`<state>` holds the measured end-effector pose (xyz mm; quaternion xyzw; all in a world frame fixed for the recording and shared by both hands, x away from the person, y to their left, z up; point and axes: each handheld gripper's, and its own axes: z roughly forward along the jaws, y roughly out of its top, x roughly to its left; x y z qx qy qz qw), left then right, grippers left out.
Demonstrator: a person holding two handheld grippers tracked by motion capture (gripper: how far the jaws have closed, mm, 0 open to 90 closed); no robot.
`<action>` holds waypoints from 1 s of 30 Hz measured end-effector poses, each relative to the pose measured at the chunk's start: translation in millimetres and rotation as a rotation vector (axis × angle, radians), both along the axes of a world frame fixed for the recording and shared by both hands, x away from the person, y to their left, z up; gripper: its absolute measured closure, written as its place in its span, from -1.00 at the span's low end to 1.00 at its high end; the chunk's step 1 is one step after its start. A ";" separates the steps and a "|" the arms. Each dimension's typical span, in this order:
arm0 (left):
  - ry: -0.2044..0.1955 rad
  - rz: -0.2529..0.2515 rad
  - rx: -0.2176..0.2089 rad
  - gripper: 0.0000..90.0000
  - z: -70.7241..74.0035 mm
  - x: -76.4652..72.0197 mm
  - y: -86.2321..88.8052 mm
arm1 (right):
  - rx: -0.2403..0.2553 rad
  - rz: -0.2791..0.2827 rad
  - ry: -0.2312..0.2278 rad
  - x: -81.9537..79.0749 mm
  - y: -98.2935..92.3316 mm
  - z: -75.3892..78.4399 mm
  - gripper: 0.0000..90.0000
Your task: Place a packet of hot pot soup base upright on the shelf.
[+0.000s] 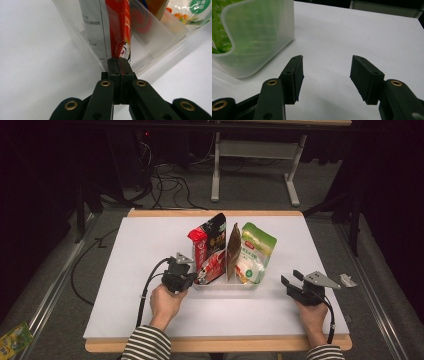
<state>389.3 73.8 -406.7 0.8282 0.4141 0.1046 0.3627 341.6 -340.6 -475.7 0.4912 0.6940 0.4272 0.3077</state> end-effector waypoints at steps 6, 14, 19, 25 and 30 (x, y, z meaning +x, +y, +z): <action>-0.050 -0.007 -0.054 0.84 2.0 -6.7 7.6 | -0.001 0.001 -0.002 0.1 -0.1 0.0 -0.01; -0.146 0.010 -0.090 0.51 12.8 -16.7 25.0 | -0.008 0.000 -0.005 0.4 0.1 -0.2 -0.01; -0.184 0.039 -0.108 0.34 14.8 -21.1 36.7 | -0.010 0.000 -0.006 0.5 0.1 -0.2 -0.01; -0.222 0.091 -0.132 0.17 9.2 -24.8 55.9 | -0.010 0.001 -0.005 0.6 0.0 -0.2 -0.01; -0.243 0.146 -0.074 0.06 -11.9 -22.4 67.4 | -0.013 0.003 -0.003 0.8 0.3 -0.3 -0.01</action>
